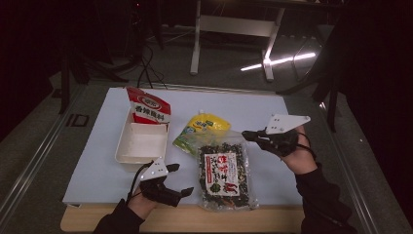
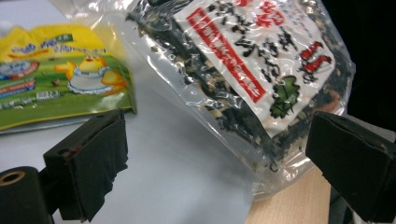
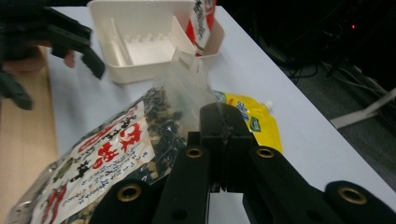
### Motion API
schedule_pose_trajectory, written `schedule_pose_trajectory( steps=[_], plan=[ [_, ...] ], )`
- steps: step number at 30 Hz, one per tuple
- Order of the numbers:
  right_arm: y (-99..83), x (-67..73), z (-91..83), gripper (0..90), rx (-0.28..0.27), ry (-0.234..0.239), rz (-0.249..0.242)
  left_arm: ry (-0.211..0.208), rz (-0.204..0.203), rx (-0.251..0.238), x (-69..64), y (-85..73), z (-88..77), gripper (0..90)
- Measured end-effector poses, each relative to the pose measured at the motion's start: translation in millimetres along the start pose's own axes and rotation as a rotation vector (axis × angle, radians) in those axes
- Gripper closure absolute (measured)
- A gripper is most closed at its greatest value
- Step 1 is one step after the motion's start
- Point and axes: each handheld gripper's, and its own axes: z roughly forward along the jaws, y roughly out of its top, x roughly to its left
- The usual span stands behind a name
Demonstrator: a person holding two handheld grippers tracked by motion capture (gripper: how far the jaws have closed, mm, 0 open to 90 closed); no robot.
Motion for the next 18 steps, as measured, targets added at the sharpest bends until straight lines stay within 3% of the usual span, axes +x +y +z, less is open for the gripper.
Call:
schedule_pose_trajectory(
  steps=[3, 8, 14, 18],
  plan=[
    [4.2, 5.2, -4.0, 89.7, -0.006, 0.01, -0.011, -0.019, 0.004, 0.004, 2.1, 1.7, 4.4, 6.5],
    [8.4, 10.8, -7.2, 89.7, -0.011, 0.027, -0.03, -0.015, -0.014, 0.004, 6.9, 4.3, 13.2, 8.2],
    [13.0, 18.4, -9.2, 89.8, -0.015, 0.04, -0.057, -0.054, -0.03, 0.013, 12.5, 8.4, 28.3, 13.1],
    [15.3, 21.7, -10.5, 89.7, -0.025, 0.05, -0.066, -0.154, -0.064, 0.003, 18.9, 9.0, 38.9, 16.6]
  ],
)
